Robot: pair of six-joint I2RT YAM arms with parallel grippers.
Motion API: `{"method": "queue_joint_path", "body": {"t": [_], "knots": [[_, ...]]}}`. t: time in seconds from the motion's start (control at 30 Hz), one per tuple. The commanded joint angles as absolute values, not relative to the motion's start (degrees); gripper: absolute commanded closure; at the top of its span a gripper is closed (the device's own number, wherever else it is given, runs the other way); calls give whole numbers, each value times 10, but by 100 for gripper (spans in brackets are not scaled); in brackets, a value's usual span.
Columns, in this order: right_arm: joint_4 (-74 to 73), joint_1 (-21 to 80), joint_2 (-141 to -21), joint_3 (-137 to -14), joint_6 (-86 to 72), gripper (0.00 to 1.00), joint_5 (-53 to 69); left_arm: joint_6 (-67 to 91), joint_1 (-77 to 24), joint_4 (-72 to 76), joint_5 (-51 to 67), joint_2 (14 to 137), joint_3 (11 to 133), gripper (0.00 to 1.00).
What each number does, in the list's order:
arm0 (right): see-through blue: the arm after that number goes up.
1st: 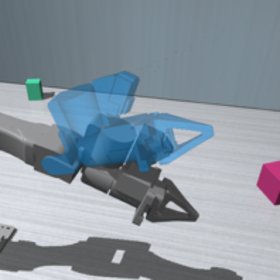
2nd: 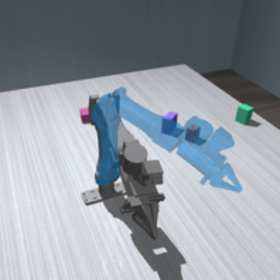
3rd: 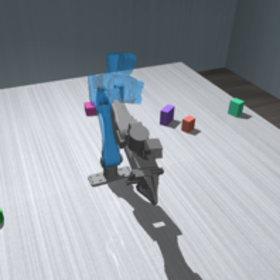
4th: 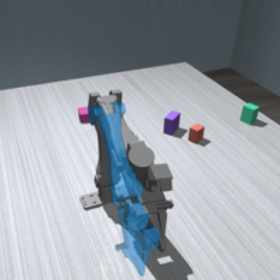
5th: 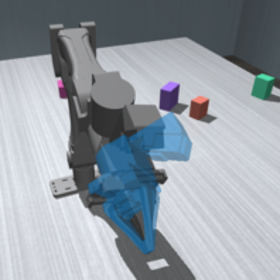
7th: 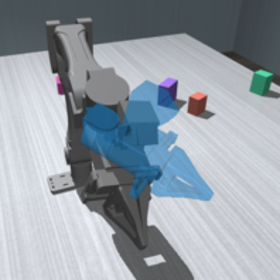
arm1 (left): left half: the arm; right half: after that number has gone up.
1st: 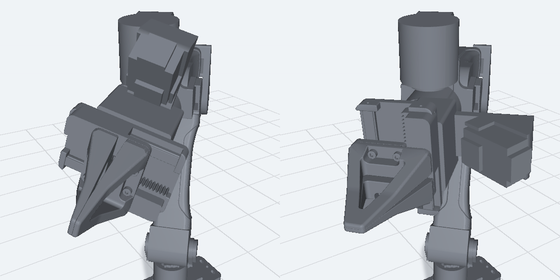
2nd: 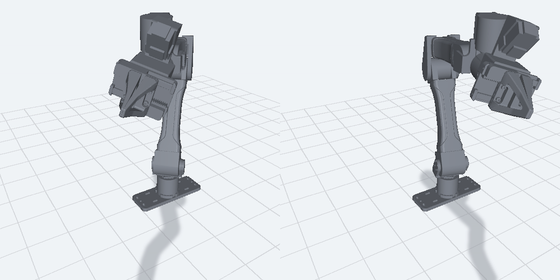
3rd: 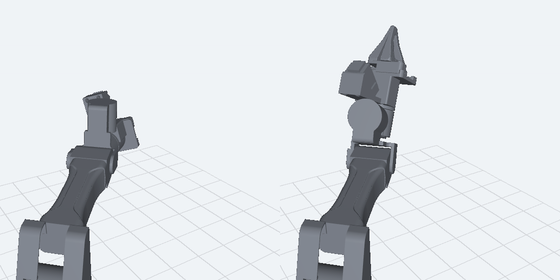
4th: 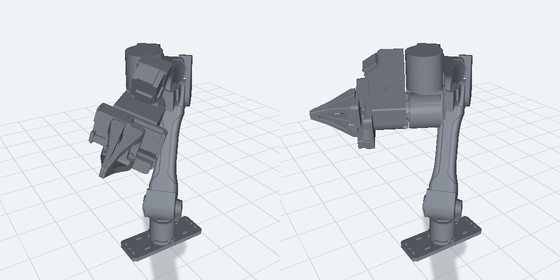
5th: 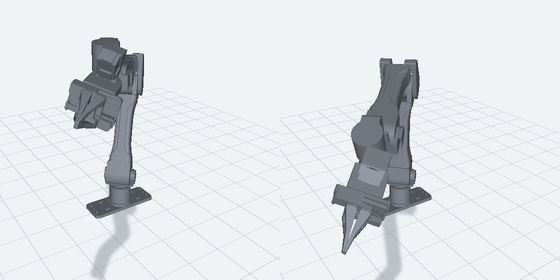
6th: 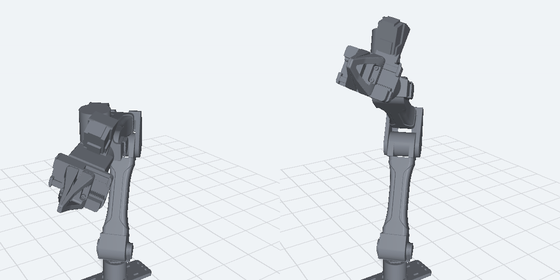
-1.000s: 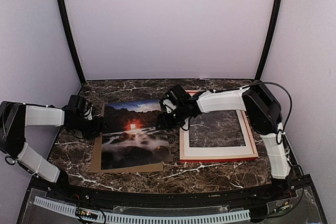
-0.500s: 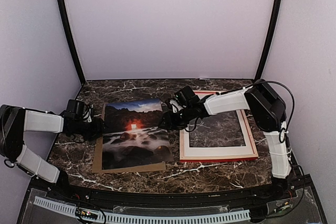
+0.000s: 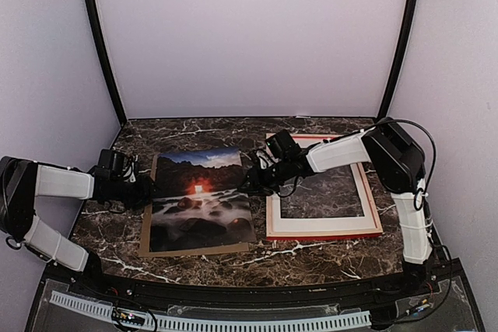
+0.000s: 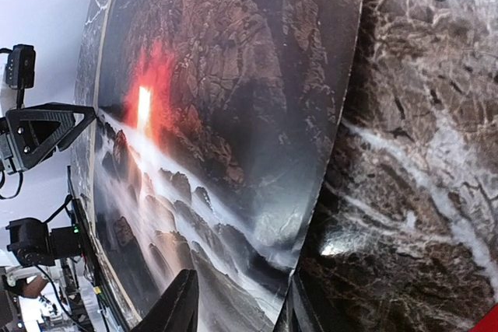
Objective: Put the photo into the frame
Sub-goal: Pick up the photo from the center of the board.
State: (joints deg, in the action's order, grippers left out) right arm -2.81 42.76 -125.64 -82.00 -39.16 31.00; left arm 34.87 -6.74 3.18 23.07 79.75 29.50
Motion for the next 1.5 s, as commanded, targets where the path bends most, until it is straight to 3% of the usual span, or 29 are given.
{"method": "queue_joint_path", "body": {"t": [0.0, 0.73, 1.03, 1.2, 1.47], "knots": [[-2, 424, -1236, -810, -409, 63, 343, 351, -74, 18, 237, 805, 278, 42], [-30, 421, -1217, -831, -381, 69, 334, 347, -77, 15, 232, 807, 286, 43], [-9, 421, -1215, -830, -393, 83, 366, 350, -78, 16, 229, 798, 284, 42], [-8, 421, -1213, -834, -395, 100, 369, 358, -81, 28, 234, 775, 281, 39], [-133, 419, -1161, -896, -319, 100, 294, 347, -98, -18, 194, 676, 328, 28]]}}
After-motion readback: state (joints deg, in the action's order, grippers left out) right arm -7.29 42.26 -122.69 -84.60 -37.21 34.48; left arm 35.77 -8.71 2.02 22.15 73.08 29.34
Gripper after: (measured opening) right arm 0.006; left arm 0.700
